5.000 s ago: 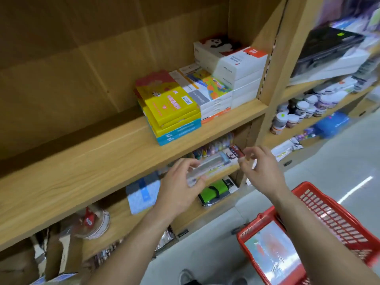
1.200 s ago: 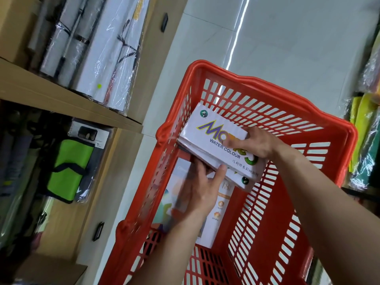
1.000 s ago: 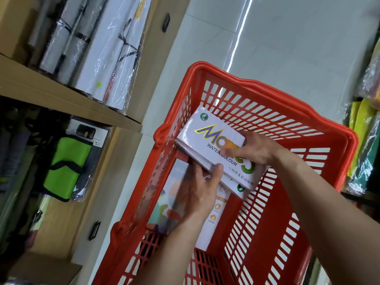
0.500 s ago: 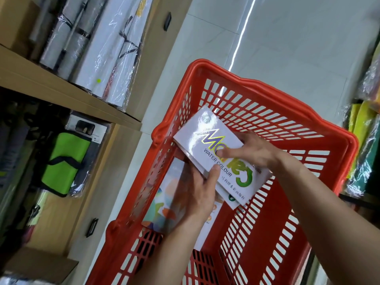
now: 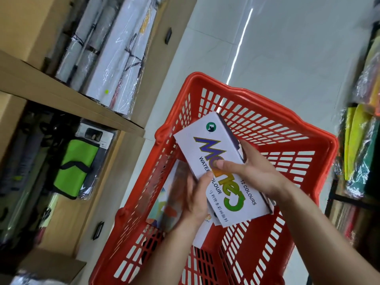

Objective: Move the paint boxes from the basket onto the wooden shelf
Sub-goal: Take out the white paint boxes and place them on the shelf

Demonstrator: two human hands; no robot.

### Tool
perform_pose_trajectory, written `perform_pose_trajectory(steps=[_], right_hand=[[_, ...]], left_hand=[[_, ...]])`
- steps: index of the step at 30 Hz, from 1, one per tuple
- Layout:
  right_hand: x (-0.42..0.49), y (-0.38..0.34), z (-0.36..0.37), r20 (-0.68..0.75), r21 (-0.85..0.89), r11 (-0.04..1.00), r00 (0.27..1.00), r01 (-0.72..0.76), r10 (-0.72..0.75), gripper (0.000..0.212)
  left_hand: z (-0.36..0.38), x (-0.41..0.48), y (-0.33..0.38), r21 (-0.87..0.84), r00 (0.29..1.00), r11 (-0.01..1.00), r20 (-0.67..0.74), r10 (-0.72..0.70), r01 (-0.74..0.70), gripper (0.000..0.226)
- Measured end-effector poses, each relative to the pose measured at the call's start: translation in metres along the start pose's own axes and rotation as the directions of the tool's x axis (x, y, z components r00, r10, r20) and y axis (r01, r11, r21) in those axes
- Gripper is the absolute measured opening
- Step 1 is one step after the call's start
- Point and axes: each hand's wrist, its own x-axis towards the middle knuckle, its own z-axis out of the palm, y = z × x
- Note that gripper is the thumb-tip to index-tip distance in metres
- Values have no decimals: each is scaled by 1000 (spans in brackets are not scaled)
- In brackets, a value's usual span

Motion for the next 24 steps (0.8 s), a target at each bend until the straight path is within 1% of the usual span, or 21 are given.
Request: perform_pose_trajectory(steps=[2, 5, 7, 10, 13, 15, 16, 18, 19, 22, 24], right_hand=[[-19, -4, 6, -28, 96, 995, 1000, 15, -12, 52], [-47, -9, 12, -61, 204, 978, 998, 36, -24, 48], [-66, -13, 15, -66, 246, 968, 997, 51, -35, 50], [-95, -24, 19, -69, 281, 956, 995, 87, -70, 58], [-129, -44, 22, -59, 323, 936, 990, 139, -126, 54], [-153, -57, 22, -47, 367, 914, 985, 169, -164, 44], [-164, -62, 21, -38, 398, 900, 983, 180, -179, 43], [-187, -73, 22, -3, 452, 874, 980, 180, -201, 49], [-198, -78, 23, 16, 475, 862, 977, 179, -211, 51], [-230, -96, 27, 47, 504, 842, 967, 194, -251, 52], [-250, -113, 33, 57, 496, 836, 952, 235, -302, 50]], left_hand=[[0, -10, 8, 0, 1000, 1000, 15, 23, -23, 43], [2, -32, 24, 39, 998, 999, 62, 31, -34, 44], [6, -53, 36, 84, 995, 996, 92, 34, -42, 44], [15, -88, 56, 141, 994, 988, 97, 44, -58, 40], [25, -124, 81, 178, 990, 980, 126, 64, -86, 39], [26, -145, 96, 210, 983, 969, 153, 98, -129, 45], [25, -156, 103, 223, 981, 963, 155, 120, -153, 51], [22, -179, 114, 271, 972, 940, 159, 170, -209, 61], [21, -191, 119, 295, 965, 923, 155, 211, -249, 63], [20, -226, 134, 251, 951, 920, 152, 270, -301, 68], [21, -251, 144, 231, 941, 915, 146, 305, -332, 72]])
